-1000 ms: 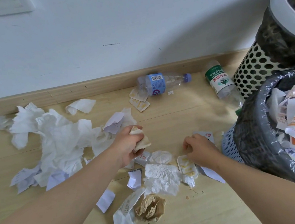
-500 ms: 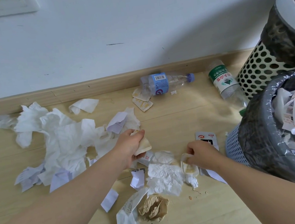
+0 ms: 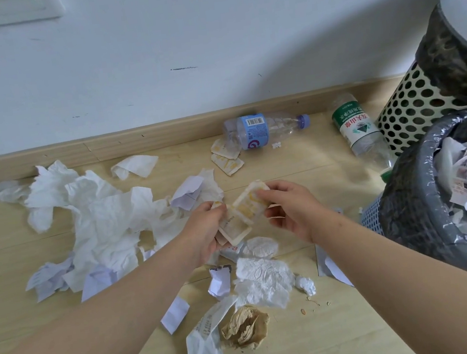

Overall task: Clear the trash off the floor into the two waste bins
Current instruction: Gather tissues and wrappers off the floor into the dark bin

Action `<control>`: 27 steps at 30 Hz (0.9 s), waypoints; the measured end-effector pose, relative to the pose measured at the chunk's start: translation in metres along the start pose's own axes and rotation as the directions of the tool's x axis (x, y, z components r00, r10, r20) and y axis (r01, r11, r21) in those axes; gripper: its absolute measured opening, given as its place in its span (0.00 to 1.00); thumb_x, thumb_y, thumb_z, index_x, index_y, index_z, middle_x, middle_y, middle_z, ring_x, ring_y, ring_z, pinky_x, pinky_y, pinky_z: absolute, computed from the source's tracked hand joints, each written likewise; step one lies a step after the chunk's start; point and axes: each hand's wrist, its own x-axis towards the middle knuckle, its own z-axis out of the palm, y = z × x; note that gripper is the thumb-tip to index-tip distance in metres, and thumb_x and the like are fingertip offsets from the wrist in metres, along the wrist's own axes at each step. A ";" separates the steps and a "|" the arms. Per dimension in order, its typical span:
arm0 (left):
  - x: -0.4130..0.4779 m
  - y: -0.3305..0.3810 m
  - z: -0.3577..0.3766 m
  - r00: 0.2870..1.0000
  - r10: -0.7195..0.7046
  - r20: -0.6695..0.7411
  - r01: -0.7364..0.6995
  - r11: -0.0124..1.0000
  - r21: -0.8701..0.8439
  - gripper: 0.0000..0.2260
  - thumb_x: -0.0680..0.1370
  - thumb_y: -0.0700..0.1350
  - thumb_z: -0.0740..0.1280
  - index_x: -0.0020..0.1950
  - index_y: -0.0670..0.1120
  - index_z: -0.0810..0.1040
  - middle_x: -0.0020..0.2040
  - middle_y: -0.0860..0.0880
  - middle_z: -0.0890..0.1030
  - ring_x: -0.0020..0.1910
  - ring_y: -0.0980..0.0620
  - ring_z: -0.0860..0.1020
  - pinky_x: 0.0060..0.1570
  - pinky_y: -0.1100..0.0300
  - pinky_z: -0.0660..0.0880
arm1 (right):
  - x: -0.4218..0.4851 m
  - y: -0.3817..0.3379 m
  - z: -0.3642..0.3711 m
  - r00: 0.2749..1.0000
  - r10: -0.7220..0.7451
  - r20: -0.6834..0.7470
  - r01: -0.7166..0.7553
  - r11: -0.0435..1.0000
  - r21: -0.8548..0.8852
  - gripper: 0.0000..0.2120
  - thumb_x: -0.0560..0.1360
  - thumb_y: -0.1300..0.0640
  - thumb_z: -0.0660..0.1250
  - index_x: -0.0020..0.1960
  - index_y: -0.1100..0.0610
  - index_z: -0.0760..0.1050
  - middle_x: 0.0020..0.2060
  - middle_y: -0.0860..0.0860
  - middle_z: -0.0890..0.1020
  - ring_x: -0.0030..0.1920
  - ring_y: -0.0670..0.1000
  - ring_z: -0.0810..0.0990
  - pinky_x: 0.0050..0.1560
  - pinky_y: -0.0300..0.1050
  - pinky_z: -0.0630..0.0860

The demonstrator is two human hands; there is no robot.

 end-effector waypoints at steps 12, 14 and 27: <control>-0.002 -0.001 0.003 0.994 0.061 0.085 -0.066 0.996 0.061 0.06 0.77 0.39 0.66 0.50 0.48 0.73 0.46 0.46 0.78 0.42 0.50 0.78 0.40 0.55 0.76 | 0.005 0.013 0.013 1.000 0.009 0.009 -0.007 0.991 -0.137 0.06 0.76 0.62 0.65 0.42 0.55 0.76 0.34 0.51 0.76 0.29 0.47 0.73 0.36 0.42 0.75; 0.002 -0.001 0.001 0.995 0.063 0.071 -0.069 0.994 0.082 0.06 0.77 0.39 0.66 0.48 0.49 0.73 0.45 0.47 0.78 0.41 0.50 0.78 0.41 0.55 0.76 | 0.009 0.013 0.012 1.000 0.018 -0.022 -0.021 0.989 -0.148 0.06 0.77 0.61 0.64 0.42 0.55 0.75 0.34 0.51 0.76 0.30 0.47 0.73 0.35 0.41 0.74; 0.050 0.017 -0.025 0.960 0.218 -0.177 -0.147 0.927 0.346 0.16 0.78 0.40 0.64 0.65 0.43 0.69 0.46 0.50 0.72 0.48 0.50 0.73 0.40 0.59 0.73 | 0.051 0.003 0.029 0.967 -0.215 -0.134 0.096 0.800 -0.593 0.11 0.76 0.62 0.59 0.55 0.55 0.75 0.54 0.51 0.76 0.49 0.47 0.71 0.48 0.39 0.66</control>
